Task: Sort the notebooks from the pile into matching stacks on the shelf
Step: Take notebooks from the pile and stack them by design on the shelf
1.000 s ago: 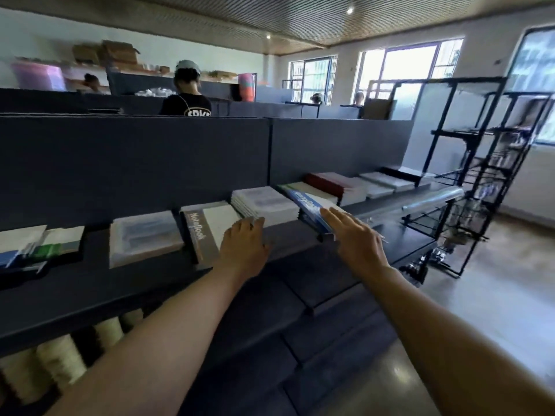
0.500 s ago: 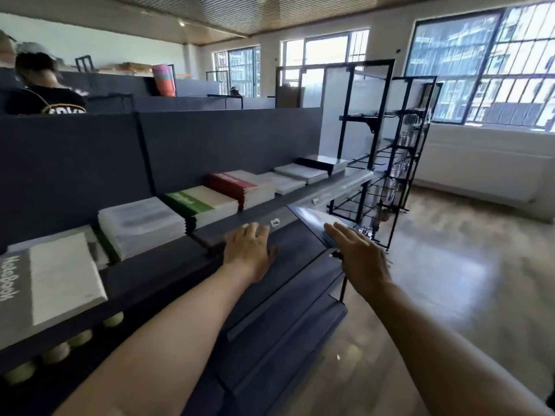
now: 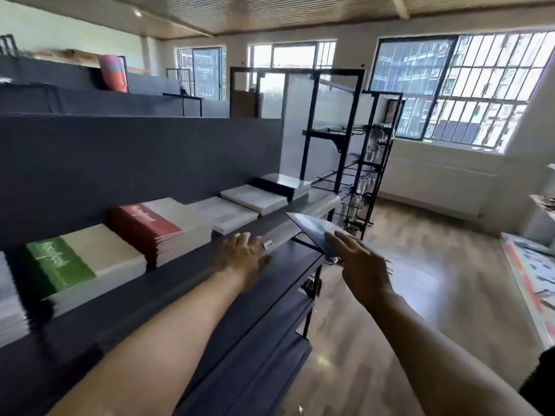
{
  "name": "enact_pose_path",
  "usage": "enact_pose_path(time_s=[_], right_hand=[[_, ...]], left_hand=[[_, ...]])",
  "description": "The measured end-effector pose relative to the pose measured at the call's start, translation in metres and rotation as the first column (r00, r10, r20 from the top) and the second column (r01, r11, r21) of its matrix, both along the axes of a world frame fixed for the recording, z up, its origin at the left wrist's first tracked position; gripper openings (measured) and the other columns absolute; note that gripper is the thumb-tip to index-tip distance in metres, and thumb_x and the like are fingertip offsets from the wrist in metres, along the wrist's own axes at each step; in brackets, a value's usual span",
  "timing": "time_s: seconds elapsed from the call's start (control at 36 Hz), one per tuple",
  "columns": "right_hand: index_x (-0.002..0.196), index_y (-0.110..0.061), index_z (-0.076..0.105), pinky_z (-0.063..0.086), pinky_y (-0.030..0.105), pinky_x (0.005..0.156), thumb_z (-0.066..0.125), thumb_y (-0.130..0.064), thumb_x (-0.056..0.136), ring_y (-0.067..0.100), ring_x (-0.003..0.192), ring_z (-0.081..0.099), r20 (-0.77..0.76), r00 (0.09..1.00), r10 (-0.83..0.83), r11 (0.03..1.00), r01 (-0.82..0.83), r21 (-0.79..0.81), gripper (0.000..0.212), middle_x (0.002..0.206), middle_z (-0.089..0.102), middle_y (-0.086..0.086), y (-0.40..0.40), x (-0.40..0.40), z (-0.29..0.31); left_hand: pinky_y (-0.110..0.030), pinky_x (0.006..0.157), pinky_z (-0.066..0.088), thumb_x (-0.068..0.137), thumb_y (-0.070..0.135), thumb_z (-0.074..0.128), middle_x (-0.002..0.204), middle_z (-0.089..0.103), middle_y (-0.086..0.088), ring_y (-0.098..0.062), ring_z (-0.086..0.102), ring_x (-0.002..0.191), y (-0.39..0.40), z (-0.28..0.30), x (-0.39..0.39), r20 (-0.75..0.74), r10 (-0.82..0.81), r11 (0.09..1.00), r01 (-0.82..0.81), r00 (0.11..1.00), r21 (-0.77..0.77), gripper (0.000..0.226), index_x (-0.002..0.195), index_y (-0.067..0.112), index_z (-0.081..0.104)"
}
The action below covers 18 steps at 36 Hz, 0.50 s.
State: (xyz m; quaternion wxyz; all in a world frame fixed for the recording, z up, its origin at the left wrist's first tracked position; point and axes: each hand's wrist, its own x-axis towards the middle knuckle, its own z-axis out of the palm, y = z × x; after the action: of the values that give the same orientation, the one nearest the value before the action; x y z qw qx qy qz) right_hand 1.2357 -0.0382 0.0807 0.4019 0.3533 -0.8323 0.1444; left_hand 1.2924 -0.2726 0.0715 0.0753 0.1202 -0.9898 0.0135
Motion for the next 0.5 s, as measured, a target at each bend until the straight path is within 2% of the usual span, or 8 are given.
enact_pose_path(time_s=[0.22, 0.39, 0.44, 0.47, 0.5], right_hand=[[0.111, -0.009, 0.071, 0.06, 0.041, 0.058, 0.071, 0.023, 0.04, 0.031, 0.091, 0.071, 0.014, 0.997, 0.071, 0.997, -0.072, 0.039, 0.078, 0.106, 0.071, 0.014, 0.012, -0.127, -0.002], [0.111, -0.011, 0.071, 0.059, 0.043, 0.054, 0.072, 0.026, 0.04, 0.032, 0.09, 0.071, 0.015, 0.985, 0.172, 0.985, -0.173, 0.028, 0.08, 0.107, 0.071, 0.013, 0.023, -0.223, 0.009], [0.107, -0.01, 0.073, 0.059, 0.042, 0.052, 0.073, 0.025, 0.038, 0.031, 0.087, 0.071, -0.007, 0.978, 0.209, 0.978, -0.208, 0.015, 0.078, 0.103, 0.072, 0.013, 0.023, -0.249, 0.012], [0.106, -0.01, 0.073, 0.059, 0.043, 0.051, 0.073, 0.026, 0.039, 0.031, 0.086, 0.071, -0.013, 0.972, 0.234, 0.972, -0.234, 0.006, 0.076, 0.102, 0.072, 0.013, 0.023, -0.262, 0.012], [0.106, -0.009, 0.073, 0.059, 0.043, 0.052, 0.072, 0.027, 0.041, 0.032, 0.086, 0.071, -0.015, 0.966, 0.256, 0.967, -0.256, -0.003, 0.075, 0.102, 0.072, 0.014, 0.022, -0.274, 0.012]], left_hand=[[-0.042, 0.115, 0.022, 0.1, 0.051, 0.023, 0.154, 0.025, -0.01, -0.028, 0.023, 0.141, 0.03, -0.013, -0.115, -0.033, 0.012, 1.0, -0.012, 0.999, 0.007, 0.058, 0.149, 0.02, 0.024], [-0.043, 0.115, 0.022, 0.101, 0.049, 0.024, 0.155, 0.027, -0.009, -0.029, 0.026, 0.142, 0.061, -0.01, -0.194, -0.079, 0.087, 0.99, -0.078, 0.993, 0.115, 0.058, 0.15, 0.016, 0.024], [-0.045, 0.113, 0.028, 0.1, 0.05, 0.025, 0.151, 0.035, -0.013, -0.031, 0.034, 0.137, 0.066, -0.008, -0.224, -0.121, 0.141, 0.942, -0.095, 0.983, 0.322, 0.06, 0.147, 0.013, 0.032], [-0.046, 0.109, 0.035, 0.1, 0.05, 0.029, 0.146, 0.042, -0.014, -0.031, 0.042, 0.132, 0.071, -0.005, -0.238, -0.154, 0.203, 0.839, -0.091, 0.967, 0.536, 0.057, 0.142, 0.011, 0.039], [-0.043, 0.103, 0.043, 0.1, 0.048, 0.033, 0.14, 0.05, -0.013, -0.03, 0.051, 0.123, 0.075, 0.0, -0.25, -0.194, 0.276, 0.657, -0.038, 0.941, 0.753, 0.053, 0.135, 0.012, 0.047]])
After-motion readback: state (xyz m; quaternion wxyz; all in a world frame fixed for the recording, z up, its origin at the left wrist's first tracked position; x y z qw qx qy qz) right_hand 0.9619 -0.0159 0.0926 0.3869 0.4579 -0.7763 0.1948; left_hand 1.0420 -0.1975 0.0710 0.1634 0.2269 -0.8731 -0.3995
